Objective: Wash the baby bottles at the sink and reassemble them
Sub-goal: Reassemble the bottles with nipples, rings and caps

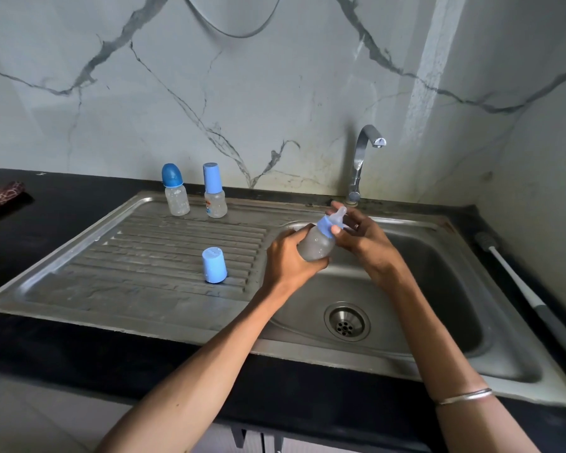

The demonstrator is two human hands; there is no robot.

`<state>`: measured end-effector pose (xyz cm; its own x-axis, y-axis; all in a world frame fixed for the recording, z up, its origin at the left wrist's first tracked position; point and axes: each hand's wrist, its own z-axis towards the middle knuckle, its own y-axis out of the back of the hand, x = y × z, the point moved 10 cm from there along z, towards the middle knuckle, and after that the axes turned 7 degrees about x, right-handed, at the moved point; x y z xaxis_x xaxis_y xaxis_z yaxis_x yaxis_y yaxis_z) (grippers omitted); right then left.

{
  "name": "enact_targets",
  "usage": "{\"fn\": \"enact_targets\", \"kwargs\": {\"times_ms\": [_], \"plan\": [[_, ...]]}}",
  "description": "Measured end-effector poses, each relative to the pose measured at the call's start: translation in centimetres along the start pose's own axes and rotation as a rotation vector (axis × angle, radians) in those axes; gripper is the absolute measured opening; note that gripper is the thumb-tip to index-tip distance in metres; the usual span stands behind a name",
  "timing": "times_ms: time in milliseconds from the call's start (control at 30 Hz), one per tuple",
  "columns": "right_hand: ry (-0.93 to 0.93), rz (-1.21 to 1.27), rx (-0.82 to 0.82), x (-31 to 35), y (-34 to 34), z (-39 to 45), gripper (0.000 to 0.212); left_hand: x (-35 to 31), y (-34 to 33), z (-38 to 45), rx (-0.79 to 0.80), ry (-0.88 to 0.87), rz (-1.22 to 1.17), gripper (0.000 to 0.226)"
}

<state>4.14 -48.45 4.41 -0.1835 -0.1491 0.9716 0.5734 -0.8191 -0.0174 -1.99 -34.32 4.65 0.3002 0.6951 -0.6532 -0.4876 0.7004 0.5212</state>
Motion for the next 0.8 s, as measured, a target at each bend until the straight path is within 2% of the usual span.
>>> {"fn": "enact_targets", "kwargs": {"times_ms": [67, 167, 267, 400, 533, 700, 800], "plan": [[0.01, 0.001, 0.028, 0.5, 0.1, -0.3, 0.051, 0.1, -0.1, -0.1, 0.007, 0.002, -0.002, 0.059], [0.001, -0.104, -0.149, 0.6, 1.1, -0.6, 0.042, 0.0, -0.4, -0.1, 0.026, -0.008, -0.004, 0.057], [-0.017, -0.202, -0.267, 0.2, 1.2, -0.7, 0.051, -0.1, -0.2, -0.1, 0.023, -0.016, -0.019, 0.059], [-0.016, -0.142, -0.12, 0.3, 0.6, -0.2, 0.068, 0.1, -0.5, -0.1, 0.045, -0.003, -0.029, 0.059], [0.0, -0.109, 0.044, 0.8, 0.5, -0.3, 0.058, 0.2, -0.8, -0.1, 0.068, 0.001, -0.044, 0.064], [0.026, -0.162, -0.193, 1.0, 0.8, -0.5, 0.053, 0.3, -0.9, -0.3, 0.063, 0.024, -0.059, 0.057], [0.052, -0.171, -0.272, 1.0, 0.7, -0.4, 0.055, 0.4, -0.5, -0.3, 0.019, 0.043, -0.077, 0.048]]}}
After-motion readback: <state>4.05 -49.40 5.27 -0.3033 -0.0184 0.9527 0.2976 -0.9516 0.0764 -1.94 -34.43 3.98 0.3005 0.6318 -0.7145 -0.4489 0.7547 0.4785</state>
